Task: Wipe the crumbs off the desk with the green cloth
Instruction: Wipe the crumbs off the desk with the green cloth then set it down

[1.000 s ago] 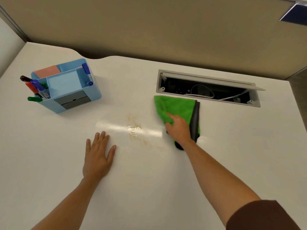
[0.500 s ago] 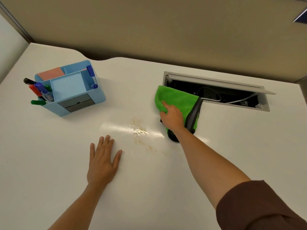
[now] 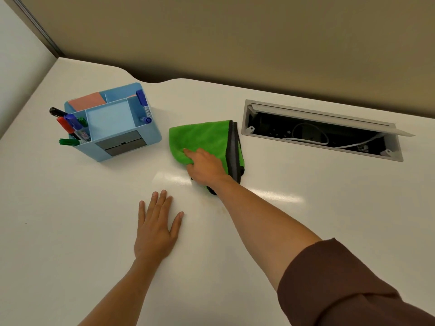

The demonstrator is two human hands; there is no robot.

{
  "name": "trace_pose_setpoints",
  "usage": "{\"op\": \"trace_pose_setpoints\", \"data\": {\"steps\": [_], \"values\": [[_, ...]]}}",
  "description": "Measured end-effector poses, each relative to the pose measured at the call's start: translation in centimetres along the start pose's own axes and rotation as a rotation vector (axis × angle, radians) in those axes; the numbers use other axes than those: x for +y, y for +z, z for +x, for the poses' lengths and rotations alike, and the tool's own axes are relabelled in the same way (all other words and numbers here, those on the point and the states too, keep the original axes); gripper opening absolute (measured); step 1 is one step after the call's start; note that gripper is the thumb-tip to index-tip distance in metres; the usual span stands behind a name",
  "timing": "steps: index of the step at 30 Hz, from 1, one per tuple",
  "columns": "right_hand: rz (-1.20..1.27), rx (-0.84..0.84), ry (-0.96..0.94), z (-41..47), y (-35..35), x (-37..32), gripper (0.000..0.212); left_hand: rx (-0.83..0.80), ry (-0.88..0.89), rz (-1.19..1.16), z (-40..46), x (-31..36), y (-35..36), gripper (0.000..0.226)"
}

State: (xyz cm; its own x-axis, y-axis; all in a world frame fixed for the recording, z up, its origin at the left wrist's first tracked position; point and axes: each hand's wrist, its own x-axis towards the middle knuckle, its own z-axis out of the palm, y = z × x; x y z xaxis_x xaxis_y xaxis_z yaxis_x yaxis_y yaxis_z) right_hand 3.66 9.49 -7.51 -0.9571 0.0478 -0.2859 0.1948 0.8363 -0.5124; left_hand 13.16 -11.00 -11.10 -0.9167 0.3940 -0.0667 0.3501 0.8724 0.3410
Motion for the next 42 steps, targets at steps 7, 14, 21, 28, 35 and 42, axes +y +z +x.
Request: {"op": "trace_pose_setpoints", "data": {"steps": [7,14,21,28,35,42], "values": [[-0.038,-0.041,-0.098,-1.6,1.2,-0.2,0.052,0.014,0.006,-0.024,0.0,0.0,-0.1,0.066],[0.049,0.222,0.158,-4.8,-1.4,5.8,0.051,0.017,0.004,-0.040,0.0,-0.3,0.1,0.064],[0.068,0.515,0.489,-11.2,-5.1,15.9,0.048,0.002,-0.002,-0.031,-0.1,-0.3,0.1,0.064],[0.064,0.572,0.591,-18.0,-2.9,16.6,0.050,0.003,0.018,-0.051,-0.4,-0.2,-0.1,0.065],[0.076,0.473,0.538,-19.9,1.1,11.1,0.052,0.044,0.018,-0.156,-1.5,-0.6,-1.2,0.062],[0.038,0.289,0.314,-18.3,4.6,3.4,0.057,-0.010,-0.019,0.006,-4.5,-3.2,-1.1,0.066]]}}
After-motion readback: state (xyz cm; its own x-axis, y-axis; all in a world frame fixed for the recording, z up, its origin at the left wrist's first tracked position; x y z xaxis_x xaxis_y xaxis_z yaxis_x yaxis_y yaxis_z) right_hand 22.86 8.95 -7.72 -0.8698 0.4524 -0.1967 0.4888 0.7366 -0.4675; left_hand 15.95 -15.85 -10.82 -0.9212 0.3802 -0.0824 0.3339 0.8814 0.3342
